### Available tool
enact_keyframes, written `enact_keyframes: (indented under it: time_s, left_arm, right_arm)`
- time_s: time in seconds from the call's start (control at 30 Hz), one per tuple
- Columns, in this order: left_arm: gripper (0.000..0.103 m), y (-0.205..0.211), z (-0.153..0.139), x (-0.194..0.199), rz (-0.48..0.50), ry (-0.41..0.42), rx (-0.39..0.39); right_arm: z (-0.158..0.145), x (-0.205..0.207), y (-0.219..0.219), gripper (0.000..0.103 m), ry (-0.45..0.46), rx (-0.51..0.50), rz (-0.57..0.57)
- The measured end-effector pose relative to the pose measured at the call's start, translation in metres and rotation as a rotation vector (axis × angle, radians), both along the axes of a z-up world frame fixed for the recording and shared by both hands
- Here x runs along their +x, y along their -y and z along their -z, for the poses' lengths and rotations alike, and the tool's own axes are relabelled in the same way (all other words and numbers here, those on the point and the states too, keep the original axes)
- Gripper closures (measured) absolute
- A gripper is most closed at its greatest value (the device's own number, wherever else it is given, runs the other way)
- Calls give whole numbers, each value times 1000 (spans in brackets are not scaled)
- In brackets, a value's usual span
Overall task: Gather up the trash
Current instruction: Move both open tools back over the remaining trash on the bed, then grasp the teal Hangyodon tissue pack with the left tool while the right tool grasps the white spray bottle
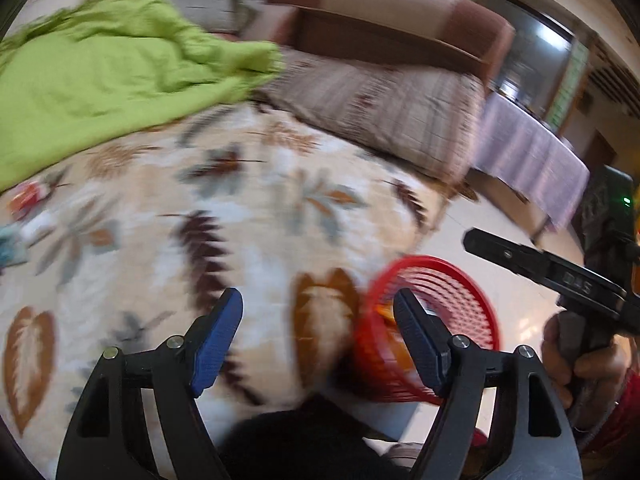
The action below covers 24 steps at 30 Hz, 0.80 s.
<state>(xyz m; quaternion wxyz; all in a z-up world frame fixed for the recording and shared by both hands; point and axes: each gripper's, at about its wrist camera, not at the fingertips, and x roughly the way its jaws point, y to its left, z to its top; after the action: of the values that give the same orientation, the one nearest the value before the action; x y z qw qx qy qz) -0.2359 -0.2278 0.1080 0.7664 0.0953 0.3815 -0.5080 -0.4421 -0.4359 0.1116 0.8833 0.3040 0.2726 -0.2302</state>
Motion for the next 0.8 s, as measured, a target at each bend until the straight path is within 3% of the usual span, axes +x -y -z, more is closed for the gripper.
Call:
enact_keyframes:
  time_s: [0.27, 0.47, 0.63, 0.8]
  left_arm:
    - [26, -95, -1, 97, -275, 36, 14]
    - [26, -164, -3, 185, -460, 48, 23]
    - [26, -184, 8, 261, -539, 7, 23]
    - [26, -174, 45, 343, -595, -86, 37]
  right_arm:
    - [-3, 118, -69, 34, -7, 34, -327]
    - [0, 192, -115, 34, -12, 66, -467]
    - [2, 236, -142, 34, -24, 55, -537]
    - [9, 272, -152, 34, -42, 103, -558]
